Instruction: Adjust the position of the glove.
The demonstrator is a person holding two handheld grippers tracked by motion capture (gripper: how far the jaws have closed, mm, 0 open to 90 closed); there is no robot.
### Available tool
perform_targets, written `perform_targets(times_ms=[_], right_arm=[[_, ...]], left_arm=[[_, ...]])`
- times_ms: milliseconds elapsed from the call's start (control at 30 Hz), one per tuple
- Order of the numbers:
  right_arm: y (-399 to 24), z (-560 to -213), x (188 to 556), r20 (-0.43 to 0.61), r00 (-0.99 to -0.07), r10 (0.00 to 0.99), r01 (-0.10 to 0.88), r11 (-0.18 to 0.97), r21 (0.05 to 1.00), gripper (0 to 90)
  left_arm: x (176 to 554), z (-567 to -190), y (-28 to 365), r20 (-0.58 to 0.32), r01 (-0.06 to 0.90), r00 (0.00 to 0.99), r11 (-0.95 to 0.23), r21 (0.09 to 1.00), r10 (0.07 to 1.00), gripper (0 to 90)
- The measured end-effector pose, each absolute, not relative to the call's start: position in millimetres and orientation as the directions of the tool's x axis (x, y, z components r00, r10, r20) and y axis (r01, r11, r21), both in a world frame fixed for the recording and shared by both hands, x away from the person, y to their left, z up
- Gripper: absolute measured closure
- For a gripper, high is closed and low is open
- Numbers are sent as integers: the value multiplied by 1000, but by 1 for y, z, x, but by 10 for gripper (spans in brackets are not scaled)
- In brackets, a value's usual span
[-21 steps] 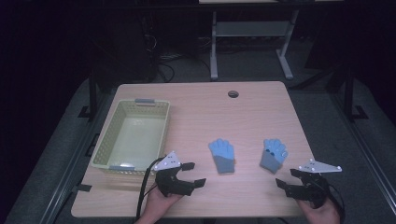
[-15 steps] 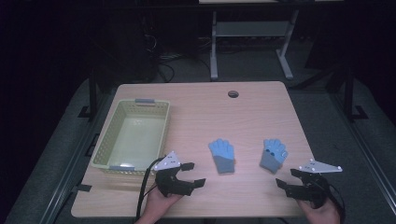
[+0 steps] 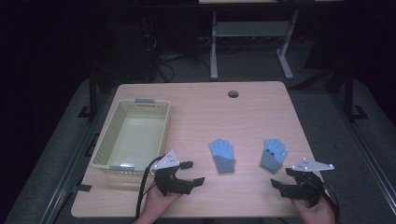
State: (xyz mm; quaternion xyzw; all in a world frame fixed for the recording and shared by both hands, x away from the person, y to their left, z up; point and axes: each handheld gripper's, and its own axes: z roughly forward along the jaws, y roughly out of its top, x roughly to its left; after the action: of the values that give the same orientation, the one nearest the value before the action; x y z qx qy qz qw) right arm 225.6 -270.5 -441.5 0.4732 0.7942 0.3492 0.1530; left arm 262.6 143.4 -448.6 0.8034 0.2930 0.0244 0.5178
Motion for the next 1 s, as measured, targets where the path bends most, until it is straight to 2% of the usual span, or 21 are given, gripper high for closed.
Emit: perform_targets(times_ms=[133, 367, 533, 800, 1000], right_arm=[[-270, -435, 230, 83, -511, 855, 636, 312, 705, 253], [-270, -415, 259, 88, -535, 840, 637, 333, 695, 255], [-261, -401, 285, 99, -543, 834, 673, 361, 645, 257], [-261, -398, 307, 103, -523, 846, 697, 355, 623, 281], [-260, -404, 326, 86, -510, 856, 722, 371, 584, 312]], left_arm=[[260, -447, 143, -271, 444, 828, -279, 851, 491, 209], [262, -445, 148, -290, 457, 814, -247, 854, 504, 209], [263, -444, 150, -282, 454, 812, -248, 856, 511, 209], [261, -442, 150, -256, 427, 827, -262, 866, 501, 210], [261, -442, 149, -270, 436, 821, -248, 865, 503, 210]])
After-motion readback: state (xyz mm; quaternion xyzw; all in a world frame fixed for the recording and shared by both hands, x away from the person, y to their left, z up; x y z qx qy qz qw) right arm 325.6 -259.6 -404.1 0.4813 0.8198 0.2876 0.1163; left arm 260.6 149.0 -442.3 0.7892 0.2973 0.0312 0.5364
